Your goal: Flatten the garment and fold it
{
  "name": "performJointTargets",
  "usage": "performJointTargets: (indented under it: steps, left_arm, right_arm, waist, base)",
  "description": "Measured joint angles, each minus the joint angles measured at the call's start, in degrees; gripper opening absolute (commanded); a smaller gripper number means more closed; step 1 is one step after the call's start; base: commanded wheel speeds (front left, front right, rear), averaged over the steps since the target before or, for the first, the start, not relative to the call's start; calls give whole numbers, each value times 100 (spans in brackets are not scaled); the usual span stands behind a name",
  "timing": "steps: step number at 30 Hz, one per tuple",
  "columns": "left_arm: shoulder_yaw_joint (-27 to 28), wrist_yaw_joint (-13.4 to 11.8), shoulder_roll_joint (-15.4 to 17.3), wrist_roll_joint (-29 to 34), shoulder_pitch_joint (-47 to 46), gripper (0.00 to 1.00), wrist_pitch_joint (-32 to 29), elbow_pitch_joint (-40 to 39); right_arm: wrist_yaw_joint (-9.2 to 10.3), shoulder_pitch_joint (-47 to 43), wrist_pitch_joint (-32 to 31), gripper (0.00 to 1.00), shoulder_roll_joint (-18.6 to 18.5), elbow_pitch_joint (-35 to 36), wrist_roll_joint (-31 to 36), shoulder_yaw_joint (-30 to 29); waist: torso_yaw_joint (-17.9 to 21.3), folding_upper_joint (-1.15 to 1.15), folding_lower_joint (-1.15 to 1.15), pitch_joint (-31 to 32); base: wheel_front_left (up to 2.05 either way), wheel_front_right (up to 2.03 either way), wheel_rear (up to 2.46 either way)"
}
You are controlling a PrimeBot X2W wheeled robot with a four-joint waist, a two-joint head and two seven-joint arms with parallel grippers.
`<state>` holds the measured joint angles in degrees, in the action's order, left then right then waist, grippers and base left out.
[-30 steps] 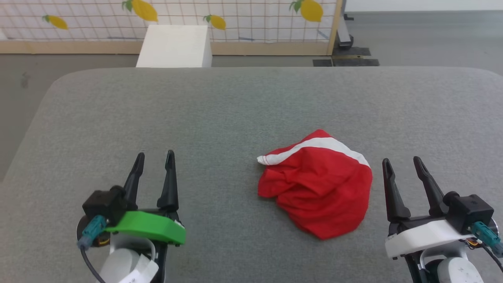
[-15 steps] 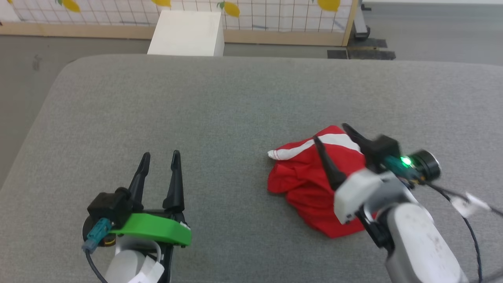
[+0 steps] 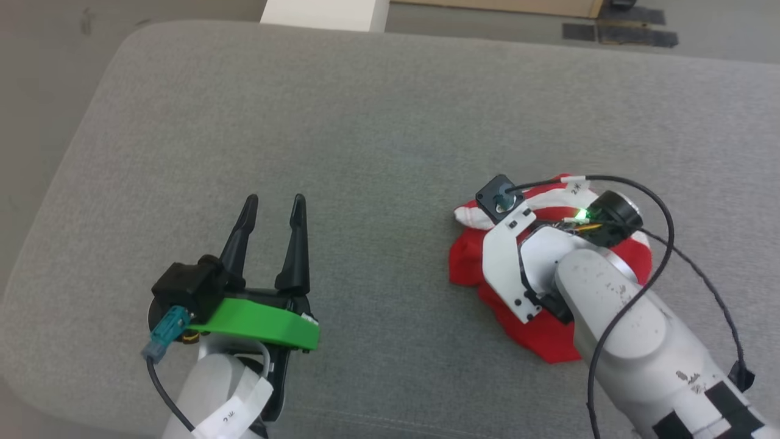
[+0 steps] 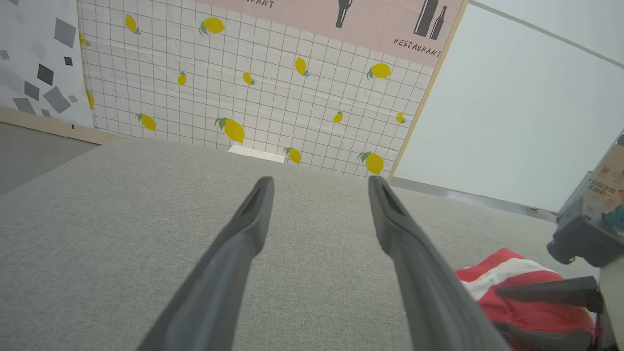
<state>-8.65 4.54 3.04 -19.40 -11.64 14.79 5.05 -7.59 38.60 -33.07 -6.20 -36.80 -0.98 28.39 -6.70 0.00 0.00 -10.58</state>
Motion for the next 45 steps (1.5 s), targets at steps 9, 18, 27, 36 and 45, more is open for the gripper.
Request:
performJointTargets:
  steps: [9, 18, 27, 36, 45]
  left_arm:
    - [-144, -65, -1, -88, -55, 100, 0, 0]
    - [-109, -92, -2, -66, -54, 100, 0, 74]
    - [-66, -82, -2, -30, 17, 100, 0, 130]
    - [-124, -49, -2, -26, 105, 100, 0, 158]
    - [-142, -49, -4, -25, 106, 100, 0, 168]
  right_arm:
    - [0, 462, 182, 0, 48, -374, -410, 269]
    - [0, 964, 1271, 0, 299, 420, -1582, 182]
    - [1, 1245, 2215, 0, 337, 1443, -2187, -570]
    - [2, -218, 2138, 0, -74, 1225, -1066, -2987]
    - [2, -1821, 1696, 100, 111, 1027, 267, -5160]
  waist:
    - [-281, 0, 0, -246]
    - [-225, 0, 0, -43]
    - [-63, 0, 0, 208]
    - [160, 0, 0, 322]
    - [280, 0, 0, 311]
  base:
    - [0, 0, 0]
    - [0, 0, 0]
    - [0, 0, 0]
    - [0, 0, 0]
    - [0, 0, 0]
